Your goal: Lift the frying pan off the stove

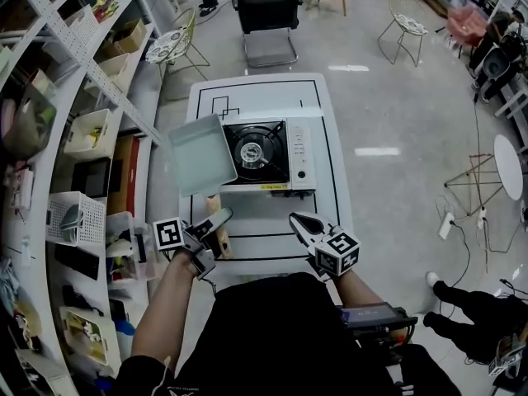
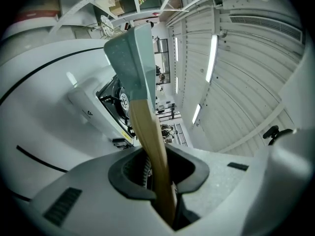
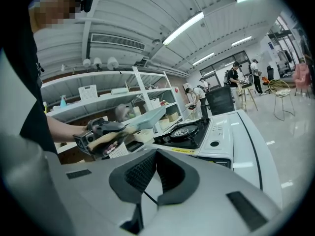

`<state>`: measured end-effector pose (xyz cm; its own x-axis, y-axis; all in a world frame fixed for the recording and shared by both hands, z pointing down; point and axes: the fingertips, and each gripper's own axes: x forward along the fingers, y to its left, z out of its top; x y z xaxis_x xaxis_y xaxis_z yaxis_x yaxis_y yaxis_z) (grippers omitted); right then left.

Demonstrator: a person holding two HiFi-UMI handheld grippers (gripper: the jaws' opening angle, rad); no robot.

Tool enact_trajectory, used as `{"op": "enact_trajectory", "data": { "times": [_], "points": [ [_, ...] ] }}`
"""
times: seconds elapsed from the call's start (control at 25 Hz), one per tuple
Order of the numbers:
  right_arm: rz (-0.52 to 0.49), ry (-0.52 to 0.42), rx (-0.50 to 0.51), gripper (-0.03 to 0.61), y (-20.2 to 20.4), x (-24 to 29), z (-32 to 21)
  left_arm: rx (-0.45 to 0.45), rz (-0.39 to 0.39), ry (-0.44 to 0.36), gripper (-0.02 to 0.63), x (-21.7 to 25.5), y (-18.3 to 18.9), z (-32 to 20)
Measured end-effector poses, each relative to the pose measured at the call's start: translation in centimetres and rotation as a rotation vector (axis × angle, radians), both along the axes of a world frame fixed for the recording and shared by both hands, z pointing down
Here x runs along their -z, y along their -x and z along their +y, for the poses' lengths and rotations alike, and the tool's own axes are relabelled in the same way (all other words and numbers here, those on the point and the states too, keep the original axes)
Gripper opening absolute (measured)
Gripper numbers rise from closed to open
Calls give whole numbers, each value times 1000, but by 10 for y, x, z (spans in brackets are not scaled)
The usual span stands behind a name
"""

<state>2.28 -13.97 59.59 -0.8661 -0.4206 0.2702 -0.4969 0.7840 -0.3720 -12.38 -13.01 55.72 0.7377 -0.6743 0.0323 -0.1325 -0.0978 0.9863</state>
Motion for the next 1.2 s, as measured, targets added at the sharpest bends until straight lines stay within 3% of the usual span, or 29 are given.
{"op": "enact_trajectory", "data": {
  "times": [1.2],
  "points": [
    [18, -33, 217, 25, 75, 3, 13, 191, 12, 32, 84, -23, 72, 71]
  ]
}}
